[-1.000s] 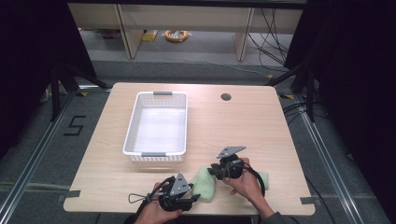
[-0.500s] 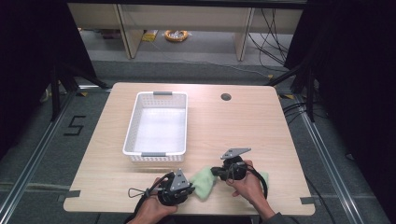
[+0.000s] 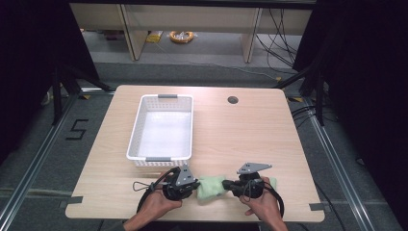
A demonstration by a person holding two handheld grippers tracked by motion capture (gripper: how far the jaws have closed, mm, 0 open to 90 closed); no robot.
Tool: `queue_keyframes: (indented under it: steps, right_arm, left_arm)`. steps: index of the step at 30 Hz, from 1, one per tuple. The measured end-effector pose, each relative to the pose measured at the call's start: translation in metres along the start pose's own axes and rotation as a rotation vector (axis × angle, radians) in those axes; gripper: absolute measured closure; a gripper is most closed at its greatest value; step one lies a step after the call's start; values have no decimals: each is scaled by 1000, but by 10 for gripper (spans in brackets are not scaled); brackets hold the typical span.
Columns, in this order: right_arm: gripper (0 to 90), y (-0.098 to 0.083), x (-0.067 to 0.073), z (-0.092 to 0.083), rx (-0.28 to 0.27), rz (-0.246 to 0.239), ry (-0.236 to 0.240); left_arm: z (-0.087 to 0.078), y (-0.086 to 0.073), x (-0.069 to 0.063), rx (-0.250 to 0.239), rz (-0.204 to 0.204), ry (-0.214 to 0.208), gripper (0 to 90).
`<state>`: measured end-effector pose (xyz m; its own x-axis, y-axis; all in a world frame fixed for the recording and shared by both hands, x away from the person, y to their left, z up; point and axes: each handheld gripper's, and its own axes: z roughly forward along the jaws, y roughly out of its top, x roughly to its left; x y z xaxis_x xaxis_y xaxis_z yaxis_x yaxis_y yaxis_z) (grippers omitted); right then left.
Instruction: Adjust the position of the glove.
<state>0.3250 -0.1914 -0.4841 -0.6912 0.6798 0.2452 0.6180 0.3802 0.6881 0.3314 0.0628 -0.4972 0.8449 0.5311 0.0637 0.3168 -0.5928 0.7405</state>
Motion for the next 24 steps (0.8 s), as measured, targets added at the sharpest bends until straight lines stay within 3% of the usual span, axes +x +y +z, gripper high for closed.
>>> queue_keyframes:
  steps: [7,8,10,11,12,13,14,15,17,18,19,21,22,23,24]
  right_arm:
    - [846,-16,5,7,20,13,-2]
    - [827,-17,4,6,47,4,-21]
    - [820,-18,4,8,29,8,-21]
    - [764,-16,4,5,52,-1,-22]
    - [764,-16,4,5,52,-1,-22]
    - [690,-14,3,1,38,10,-13]
    - [671,-13,2,-2,24,10,-23]
    - [653,-11,0,-7,1,15,-13]
    - [628,-9,-4,-14,-14,-11,-30]
    - [611,-7,-9,-33,-31,-12,-80]
    - [605,-7,-15,-39,-46,-44,-107]
    - [594,-9,-20,-53,-26,-34,-151]
    - [595,-10,-26,-57,-29,-75,-174]
    - [595,-10,-26,-57,-29,-75,-174]
    - [600,-14,-33,-68,8,-77,-225]
  left_arm:
    - [5,-2,2,18,-9,-4,830]
    - [5,-3,1,7,-20,-3,818]
    - [5,-3,1,7,-21,-3,796]
    - [4,-3,2,15,-1,14,758]
    - [4,-3,2,15,-1,14,736]
    - [3,-4,2,21,-10,22,704]
    - [0,-4,3,30,7,22,675]
    - [-2,-5,1,28,-17,17,618]
    - [-5,-6,1,30,-16,23,574]
    - [-11,-6,0,29,-18,17,550]
    - [-18,-7,-2,25,-25,10,538]
    - [-22,-9,-5,24,-66,4,483]
    - [-24,-10,-6,18,-91,-3,450]
    - [-24,-10,-6,18,-91,-3,425]
    - [-27,-13,-7,23,-122,-15,413]
